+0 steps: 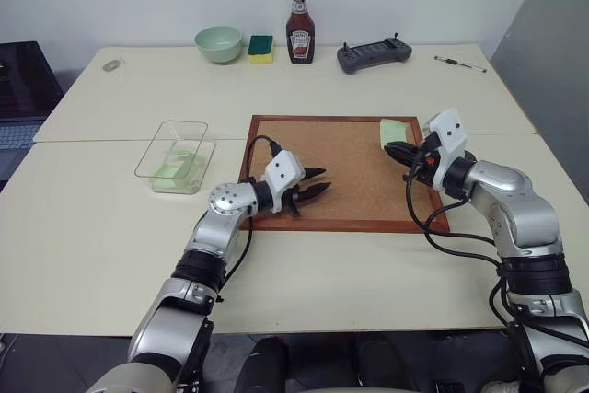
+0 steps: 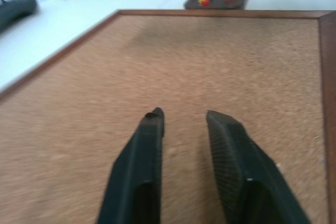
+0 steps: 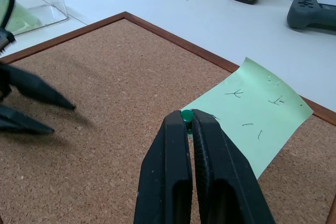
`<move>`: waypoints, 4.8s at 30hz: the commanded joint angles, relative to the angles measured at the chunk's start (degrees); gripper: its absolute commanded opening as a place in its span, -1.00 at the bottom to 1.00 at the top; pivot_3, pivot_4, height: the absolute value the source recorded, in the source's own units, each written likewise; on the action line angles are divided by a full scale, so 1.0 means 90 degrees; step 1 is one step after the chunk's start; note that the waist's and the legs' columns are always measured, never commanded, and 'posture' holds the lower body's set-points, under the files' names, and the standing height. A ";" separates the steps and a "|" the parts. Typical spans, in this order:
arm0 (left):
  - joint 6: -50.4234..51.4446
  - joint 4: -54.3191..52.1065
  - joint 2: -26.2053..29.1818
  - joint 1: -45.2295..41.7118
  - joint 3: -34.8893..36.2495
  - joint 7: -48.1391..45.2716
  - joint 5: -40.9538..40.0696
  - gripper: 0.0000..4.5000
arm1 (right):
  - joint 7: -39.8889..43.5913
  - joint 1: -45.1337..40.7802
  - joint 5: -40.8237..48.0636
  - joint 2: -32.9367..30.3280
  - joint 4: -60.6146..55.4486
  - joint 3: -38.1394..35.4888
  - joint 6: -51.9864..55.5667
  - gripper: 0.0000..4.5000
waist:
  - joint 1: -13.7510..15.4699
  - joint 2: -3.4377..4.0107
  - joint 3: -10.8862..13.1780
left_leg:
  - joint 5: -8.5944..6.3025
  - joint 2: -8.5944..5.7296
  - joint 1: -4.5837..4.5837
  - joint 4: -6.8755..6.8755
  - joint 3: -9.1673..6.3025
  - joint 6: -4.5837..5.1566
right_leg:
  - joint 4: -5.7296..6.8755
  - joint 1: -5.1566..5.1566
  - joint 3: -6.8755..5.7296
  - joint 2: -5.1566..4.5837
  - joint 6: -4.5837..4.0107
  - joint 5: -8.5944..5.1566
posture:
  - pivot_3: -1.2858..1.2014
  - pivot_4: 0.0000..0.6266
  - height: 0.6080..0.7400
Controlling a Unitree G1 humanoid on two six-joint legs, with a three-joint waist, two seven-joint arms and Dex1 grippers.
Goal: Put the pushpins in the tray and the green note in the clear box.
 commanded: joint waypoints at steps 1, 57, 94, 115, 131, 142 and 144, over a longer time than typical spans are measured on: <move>-0.0344 -0.0487 0.0102 0.0024 0.0142 -0.0045 -0.0121 0.05 | 0.0102 -0.0094 0.0117 -0.0079 -0.0293 0.0015 0.0035 -1.00 | 0.0003 0.0000 0.0000 | 0.0000 0.0000 -0.0003 0.0000 0.0000 0.0000 | 0.0000 -0.0002 0.0000 0.0000 0.0000 0.0000 | 0.03 -0.52 1.00; -0.2388 0.1226 0.0016 -0.1476 -0.0408 -0.0925 0.0412 0.82 | -0.0964 -0.1572 0.3360 0.0561 -0.1742 -0.0695 0.5401 -1.00 | -0.0017 0.0000 0.0001 | 0.0000 -0.0002 -0.0035 0.0002 -0.0006 0.0001 | 0.0009 -0.0039 -0.0004 0.0002 -0.0001 0.0000 | 0.03 -0.52 1.00; -0.1076 0.0557 -0.0126 -0.0989 -0.0179 -0.1574 -0.0292 -1.00 | -0.1655 -0.1805 0.3919 0.0941 -0.1359 -0.1292 0.5833 -1.00 | -0.0026 0.0000 0.0000 | 0.0000 -0.0002 -0.0036 0.0002 -0.0006 0.0002 | 0.0017 -0.0045 0.0000 0.0003 -0.0001 0.0001 | 0.03 -0.52 1.00; -0.0737 0.0299 -0.0126 -0.0774 -0.0181 -0.1497 -0.0273 -1.00 | -0.1835 -0.1925 0.4236 0.0919 -0.1310 -0.1909 0.5841 -1.00 | -0.0030 0.0001 0.0000 | 0.0000 -0.0002 -0.0036 0.0002 -0.0005 0.0002 | 0.0023 -0.0048 0.0003 0.0004 -0.0001 0.0001 | 0.03 -0.52 1.00; -0.0087 -0.0242 0.0141 -0.0415 -0.0303 -0.1670 -0.0161 -1.00 | -0.1005 -0.0039 -0.0090 -0.2218 0.0108 0.0414 0.0710 -1.00 | -0.0032 -0.0004 0.0003 | 0.0000 0.0001 -0.0034 0.0005 0.0012 0.0002 | 0.0014 -0.0044 0.0010 0.0003 0.0001 0.0001 | 0.03 -0.52 1.00; -0.0201 -0.0222 0.0155 -0.0411 -0.0310 -0.1485 -0.0062 -1.00 | -0.1302 -0.0275 -0.1402 -0.1777 0.1721 0.0703 -0.0674 -1.00 | -0.0029 -0.0005 0.0003 | 0.0001 0.0002 -0.0034 0.0006 0.0014 0.0001 | 0.0013 -0.0044 0.0012 0.0005 0.0000 0.0001 | 0.03 -0.52 1.00; -0.0213 -0.0206 0.0157 -0.0418 -0.0311 -0.1469 -0.0052 -1.00 | -0.1266 -0.0338 -0.1460 -0.1734 0.1854 0.0670 -0.0715 -0.81 | -0.0024 -0.0005 0.0003 | 0.0001 0.0002 -0.0035 0.0006 0.0014 0.0001 | 0.0012 -0.0044 0.0013 0.0004 0.0000 0.0001 | 0.03 -0.52 1.00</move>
